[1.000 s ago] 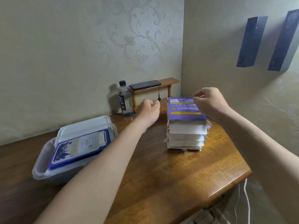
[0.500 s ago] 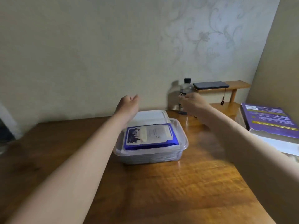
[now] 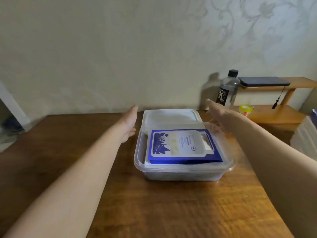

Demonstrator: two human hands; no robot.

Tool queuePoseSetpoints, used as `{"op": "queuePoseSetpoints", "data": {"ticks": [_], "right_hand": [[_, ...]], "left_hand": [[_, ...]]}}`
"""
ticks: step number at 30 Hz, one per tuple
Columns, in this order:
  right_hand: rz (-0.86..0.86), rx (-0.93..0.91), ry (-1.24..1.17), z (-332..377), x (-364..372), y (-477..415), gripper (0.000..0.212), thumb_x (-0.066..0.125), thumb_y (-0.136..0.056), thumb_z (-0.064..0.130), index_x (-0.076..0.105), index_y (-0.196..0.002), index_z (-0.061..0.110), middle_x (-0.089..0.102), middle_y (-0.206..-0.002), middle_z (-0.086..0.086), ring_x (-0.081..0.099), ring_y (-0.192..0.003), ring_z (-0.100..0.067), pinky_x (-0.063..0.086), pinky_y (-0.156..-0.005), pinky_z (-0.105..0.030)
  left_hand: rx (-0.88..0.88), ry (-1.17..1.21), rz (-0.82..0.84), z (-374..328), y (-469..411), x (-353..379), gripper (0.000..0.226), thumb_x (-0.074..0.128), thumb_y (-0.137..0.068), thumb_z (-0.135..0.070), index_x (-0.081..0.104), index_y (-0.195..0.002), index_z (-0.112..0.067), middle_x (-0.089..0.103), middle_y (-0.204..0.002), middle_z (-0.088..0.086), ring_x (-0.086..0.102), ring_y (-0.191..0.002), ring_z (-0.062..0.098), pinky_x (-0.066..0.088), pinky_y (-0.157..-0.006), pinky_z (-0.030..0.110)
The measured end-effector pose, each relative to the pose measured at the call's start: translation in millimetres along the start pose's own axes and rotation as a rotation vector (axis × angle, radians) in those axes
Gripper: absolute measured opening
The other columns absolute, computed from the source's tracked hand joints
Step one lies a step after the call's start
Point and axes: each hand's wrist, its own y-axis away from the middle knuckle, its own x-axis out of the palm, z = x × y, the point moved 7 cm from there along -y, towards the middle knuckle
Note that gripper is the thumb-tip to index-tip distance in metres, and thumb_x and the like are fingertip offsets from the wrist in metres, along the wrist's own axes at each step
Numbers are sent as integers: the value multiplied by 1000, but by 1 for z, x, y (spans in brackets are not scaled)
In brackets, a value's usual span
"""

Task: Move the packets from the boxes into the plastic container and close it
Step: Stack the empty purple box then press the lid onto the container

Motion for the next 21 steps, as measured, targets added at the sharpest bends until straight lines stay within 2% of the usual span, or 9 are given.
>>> {"op": "queuePoseSetpoints", "data": {"ticks": [2, 4, 6, 8, 10, 15, 18, 19, 21], "right_hand": [[9, 26, -6, -6, 0, -7, 68, 27, -101, 64, 52, -134, 10, 52, -135, -17, 54, -115, -33, 46, -94, -45], [29, 42, -32, -9, 3, -12, 65, 26, -101, 63, 52, -129, 11, 51, -133, -13, 56, -104, -28, 47, -74, -40], [39, 50, -43, -11, 4, -16, 66, 26, -102, 62, 49, -133, 9, 52, -131, -12, 57, -103, -28, 44, -65, -38], [42, 38, -50, -10, 5, -20, 66, 27, -102, 61, 47, -137, 8, 53, -126, -12, 56, -110, -30, 46, -70, -40], [50, 32, -42, -10, 6, -23, 66, 27, -103, 59, 45, -140, 6, 53, -123, -12, 56, -112, -30, 47, -77, -41], [42, 22, -15, -10, 7, -24, 60, 28, -104, 57, 51, -122, 5, 60, -106, -12, 61, -93, -27, 49, -67, -36], [33, -12, -31, -9, 4, -20, 53, 29, -106, 53, 53, -111, 6, 59, -100, -10, 59, -87, -24, 48, -65, -33], [34, -29, -42, -8, 3, -19, 51, 30, -106, 52, 54, -111, 7, 59, -99, -12, 59, -89, -25, 47, -65, -32], [33, -68, -79, -5, 1, -14, 54, 32, -106, 52, 56, -114, 5, 60, -109, -20, 61, -98, -28, 46, -69, -32]], "left_hand": [[-32, 19, 25, 5, -5, 6, 73, 34, -103, -62, 26, -160, -17, 33, -159, 24, 43, -140, 37, 41, -107, 43], [-35, 20, 30, 5, -8, 10, 69, 34, -105, -58, 27, -159, -15, 36, -155, 27, 50, -131, 35, 44, -93, 40], [-32, 17, 33, 3, -11, 13, 66, 34, -106, -56, 30, -157, -14, 42, -150, 27, 54, -116, 32, 44, -87, 39], [-34, 13, 38, 2, -13, 15, 65, 34, -106, -56, 33, -156, -14, 47, -144, 27, 57, -109, 31, 48, -88, 41], [-41, 11, 41, 2, -15, 17, 64, 34, -106, -55, 33, -155, -14, 51, -140, 27, 59, -110, 32, 50, -95, 43], [-37, 19, 38, 4, -12, 18, 62, 34, -107, -54, 36, -153, -14, 57, -132, 21, 60, -112, 31, 46, -108, 49], [-3, 73, 25, 2, -8, 18, 57, 35, -108, -50, 36, -153, -14, 60, -122, 15, 63, -101, 26, 51, -102, 46], [10, 103, 18, 1, -6, 18, 56, 36, -108, -48, 35, -153, -14, 60, -124, 15, 64, -98, 25, 54, -96, 44], [33, 160, 4, -3, -4, 16, 56, 38, -108, -46, 34, -154, -15, 58, -138, 16, 64, -104, 25, 57, -90, 41]]}}
